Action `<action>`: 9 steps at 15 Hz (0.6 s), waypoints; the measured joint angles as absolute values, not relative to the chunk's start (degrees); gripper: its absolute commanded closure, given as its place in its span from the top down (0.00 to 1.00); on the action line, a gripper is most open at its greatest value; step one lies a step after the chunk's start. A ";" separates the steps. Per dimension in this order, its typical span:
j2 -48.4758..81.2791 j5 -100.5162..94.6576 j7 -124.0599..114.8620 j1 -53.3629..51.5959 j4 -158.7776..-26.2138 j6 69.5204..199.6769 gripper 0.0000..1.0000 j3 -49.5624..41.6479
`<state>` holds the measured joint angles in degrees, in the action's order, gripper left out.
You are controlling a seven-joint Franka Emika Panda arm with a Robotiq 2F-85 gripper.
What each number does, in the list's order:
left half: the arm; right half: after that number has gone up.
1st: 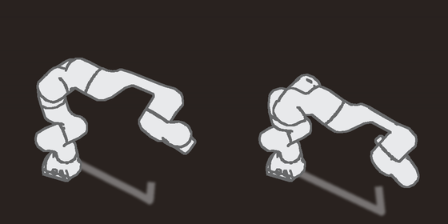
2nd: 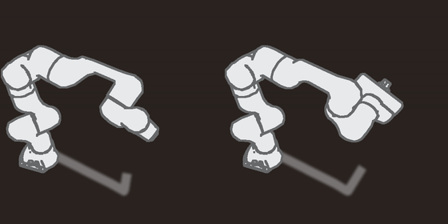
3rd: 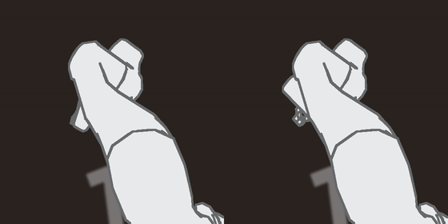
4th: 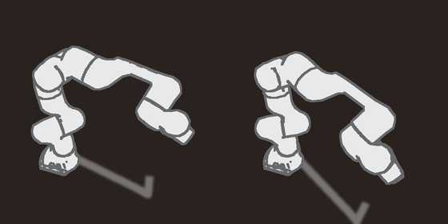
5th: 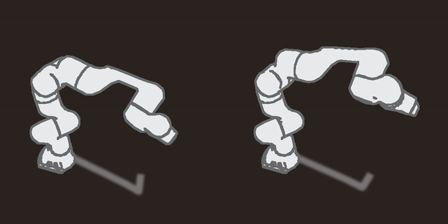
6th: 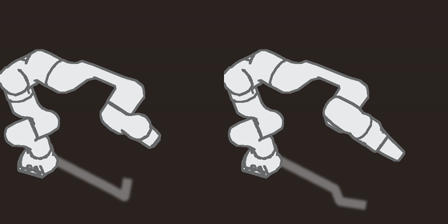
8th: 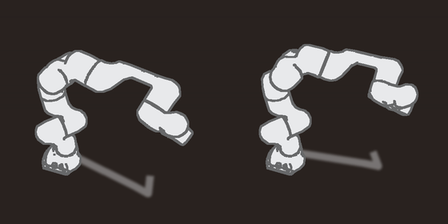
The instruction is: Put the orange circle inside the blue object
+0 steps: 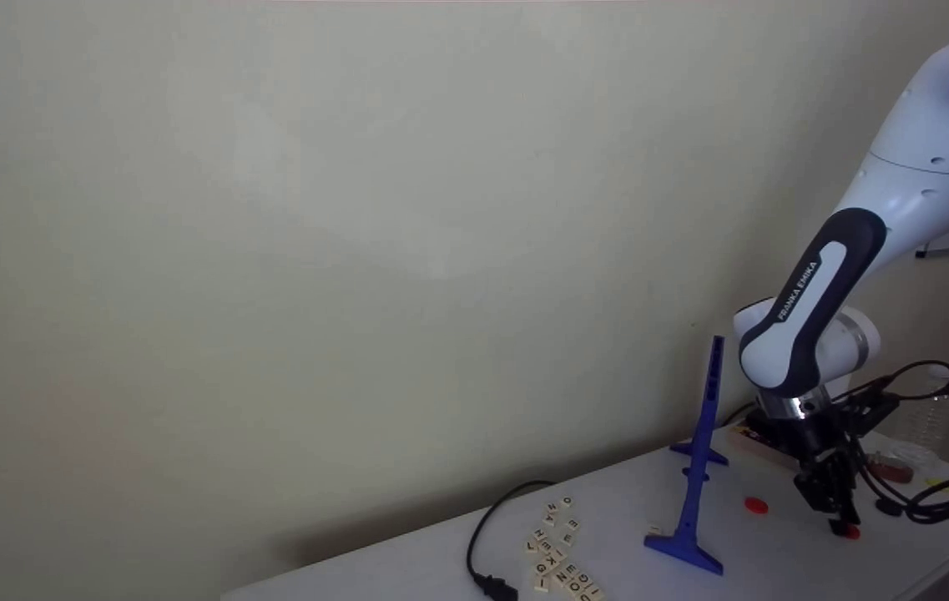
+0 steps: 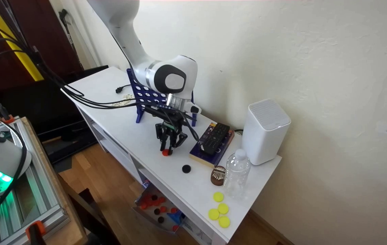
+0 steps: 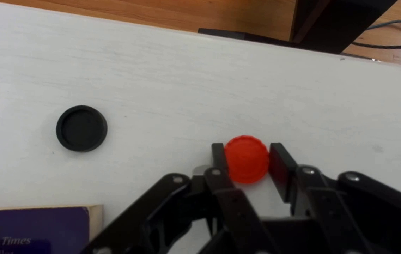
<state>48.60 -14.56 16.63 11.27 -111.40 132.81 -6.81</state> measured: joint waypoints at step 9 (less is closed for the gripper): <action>45.87 -14.57 23.88 16.60 -115.61 142.15 0.10 -6.06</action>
<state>45.87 -14.57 23.88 16.60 -115.61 142.15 -6.06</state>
